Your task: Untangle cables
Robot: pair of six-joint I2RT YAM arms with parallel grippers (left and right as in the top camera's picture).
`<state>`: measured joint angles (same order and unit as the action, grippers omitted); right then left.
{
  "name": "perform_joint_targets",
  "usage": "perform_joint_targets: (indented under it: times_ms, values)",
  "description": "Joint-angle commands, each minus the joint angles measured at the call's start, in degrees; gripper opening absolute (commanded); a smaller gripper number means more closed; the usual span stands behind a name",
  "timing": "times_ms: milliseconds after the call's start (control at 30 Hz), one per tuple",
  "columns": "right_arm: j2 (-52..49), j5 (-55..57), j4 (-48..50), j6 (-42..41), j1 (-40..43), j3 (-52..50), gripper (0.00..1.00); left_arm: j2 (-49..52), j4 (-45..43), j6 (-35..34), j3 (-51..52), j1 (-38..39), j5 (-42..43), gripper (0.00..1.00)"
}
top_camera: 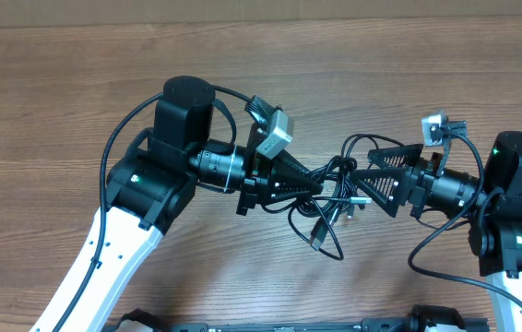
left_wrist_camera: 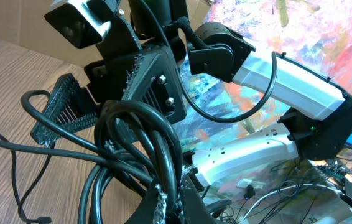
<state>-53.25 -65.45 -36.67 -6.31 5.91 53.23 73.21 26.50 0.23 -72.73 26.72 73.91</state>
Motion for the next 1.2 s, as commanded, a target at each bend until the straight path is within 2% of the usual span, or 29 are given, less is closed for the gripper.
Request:
perform_joint_targets:
  times_ms: [0, 533, 1167]
  values:
    - [0.4, 2.4, 0.0, 0.5, 0.2, 0.4, 0.97, -0.6, -0.6, 1.3, -0.5, 0.7, 2.2, 0.04]
    - [-0.1, 3.0, 0.0, 0.5, 0.2, 0.4, 0.96, -0.5, -1.9, 1.3, -0.5, 2.7, 1.9, 0.04]
    - [-2.4, 2.8, -0.1, 0.5, 0.2, 0.4, 0.95, -0.4, -4.3, 0.6, -0.5, 5.2, -3.6, 0.04]
